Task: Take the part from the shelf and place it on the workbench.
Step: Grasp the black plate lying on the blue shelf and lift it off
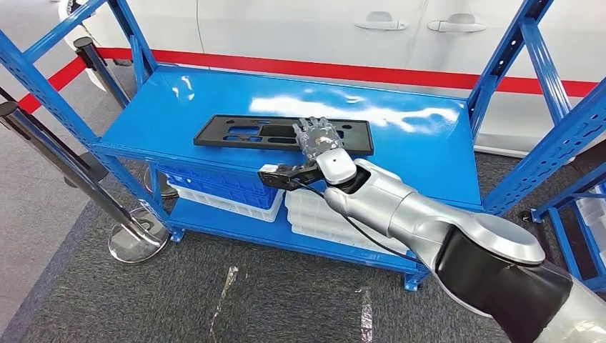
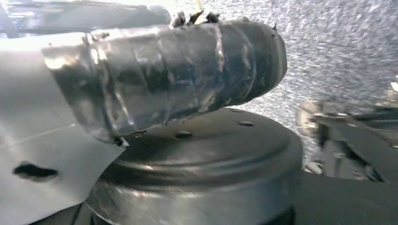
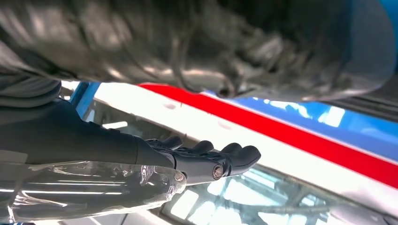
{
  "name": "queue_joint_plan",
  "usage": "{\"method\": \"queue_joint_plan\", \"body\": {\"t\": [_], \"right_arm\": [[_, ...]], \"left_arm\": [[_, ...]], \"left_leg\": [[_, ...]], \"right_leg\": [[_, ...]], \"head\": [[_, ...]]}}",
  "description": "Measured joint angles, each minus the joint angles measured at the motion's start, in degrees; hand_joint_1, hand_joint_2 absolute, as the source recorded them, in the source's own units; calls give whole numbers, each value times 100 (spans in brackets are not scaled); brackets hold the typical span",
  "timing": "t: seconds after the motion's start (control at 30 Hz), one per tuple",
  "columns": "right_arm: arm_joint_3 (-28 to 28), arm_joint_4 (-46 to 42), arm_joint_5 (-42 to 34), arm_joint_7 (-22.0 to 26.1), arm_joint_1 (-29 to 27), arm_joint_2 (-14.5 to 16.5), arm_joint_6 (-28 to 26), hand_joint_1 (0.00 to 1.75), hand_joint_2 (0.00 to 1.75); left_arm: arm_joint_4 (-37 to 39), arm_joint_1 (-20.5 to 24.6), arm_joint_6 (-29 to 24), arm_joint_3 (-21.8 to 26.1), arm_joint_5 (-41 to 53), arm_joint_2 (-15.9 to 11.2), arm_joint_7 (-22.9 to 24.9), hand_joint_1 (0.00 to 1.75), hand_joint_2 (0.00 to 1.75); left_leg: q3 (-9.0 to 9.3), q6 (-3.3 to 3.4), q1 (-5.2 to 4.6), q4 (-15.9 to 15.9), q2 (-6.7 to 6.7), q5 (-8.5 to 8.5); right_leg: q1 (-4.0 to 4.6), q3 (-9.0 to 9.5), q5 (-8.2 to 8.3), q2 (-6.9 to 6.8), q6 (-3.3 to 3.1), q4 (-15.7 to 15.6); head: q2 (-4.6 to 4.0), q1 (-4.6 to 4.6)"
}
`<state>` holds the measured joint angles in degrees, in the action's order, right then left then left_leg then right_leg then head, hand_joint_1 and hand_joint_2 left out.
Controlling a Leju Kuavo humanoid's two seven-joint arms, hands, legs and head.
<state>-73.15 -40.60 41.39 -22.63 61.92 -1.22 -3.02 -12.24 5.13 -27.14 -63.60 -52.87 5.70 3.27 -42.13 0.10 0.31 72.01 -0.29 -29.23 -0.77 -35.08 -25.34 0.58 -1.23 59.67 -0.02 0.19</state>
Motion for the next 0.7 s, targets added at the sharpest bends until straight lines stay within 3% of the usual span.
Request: {"method": "queue_joint_plan", "body": {"t": [0.03, 0.1, 0.2, 0.27, 0.33, 0.4, 0.43, 0.47, 0.53, 0.6, 0.63, 0.7], "right_arm": [[16, -1, -82, 1, -8, 0, 9, 0, 0], [73, -2, -275, 7, -12, 0, 36, 0, 0], [150, -3, -565, 41, -51, -1, 88, 0, 0], [209, -7, -710, 82, -79, -5, 124, 0, 87], [272, -7, -823, 127, -90, -10, 162, 0, 175], [304, -3, -940, 161, -127, -13, 203, 0, 175], [309, -1, -994, 174, -159, -13, 220, 0, 175], [312, 0, -1039, 188, -185, -14, 229, 0, 175], [315, 0, -1079, 205, -199, -14, 223, 0, 175], [320, 0, -1086, 210, -180, -11, 196, 0, 175], [322, -1, -1084, 212, -174, -7, 179, 0, 175], [322, -2, -1074, 214, -172, 1, 145, 0, 175]], "left_arm": [[0, -2, 2, 0, -4, 0, -2, 0, 0], [3, 3, 7, 0, -21, -4, -3, 0, 0], [7, 12, 15, -1, -50, -5, -4, 0, 0], [7, 6, 15, -2, -60, -4, -3, 0, 0], [8, 2, 9, -2, -70, -4, -2, 0, 0], [9, 6, -1, -2, -82, -4, 2, 0, 0], [9, 6, -5, -2, -89, -4, 3, 0, 0], [9, 6, -10, -2, -94, -3, 6, 0, 0], [9, 4, -16, -2, -102, -2, 7, 0, 0], [10, 2, -20, -2, -107, -2, 8, 0, 0], [11, 6, -20, -2, -109, -2, 7, 0, 0], [13, 14, -21, -2, -108, -3, 3, 0, 0]], "left_leg": [[171, 49, -14, -408, -1, 235], [501, 155, -59, -1100, -2, 498], [631, 216, -107, -1369, -8, 511], [708, 241, -70, -1481, 0, 547], [775, 276, -38, -1569, 9, 576], [783, 302, -36, -1564, 9, 563], [783, 304, -36, -1548, 6, 548], [784, 300, -35, -1526, 2, 526], [785, 272, -29, -1444, -8, 459], [762, 216, -44, -1339, -16, 376], [747, 187, -54, -1300, -17, 348], [735, 142, -66, -1278, -18, 328]], "right_leg": [[8, 27, -17, 4, 4, -2], [20, 56, -40, 8, 34, -16], [13, 71, -30, 6, 130, -81], [20, 69, -91, 0, 185, -35], [16, -149, -343, -8, 221, 428], [11, -552, -627, -12, 247, 1165], [11, -705, -667, -14, 258, 1405], [8, -766, -594, -16, 265, 1443], [-6, -573, -187, -27, 270, 902], [-6, -273, 85, -30, 238, 241], [2, -193, 121, -26, 209, 72], [20, -170, 96, -14, 136, 27]], "head": [[0, 1], [0, 10], [0, 9], [0, 16], [0, 35], [0, 47], [0, 49], [0, 52], [0, 56], [1, 50], [1, 46], [1, 40]]}}
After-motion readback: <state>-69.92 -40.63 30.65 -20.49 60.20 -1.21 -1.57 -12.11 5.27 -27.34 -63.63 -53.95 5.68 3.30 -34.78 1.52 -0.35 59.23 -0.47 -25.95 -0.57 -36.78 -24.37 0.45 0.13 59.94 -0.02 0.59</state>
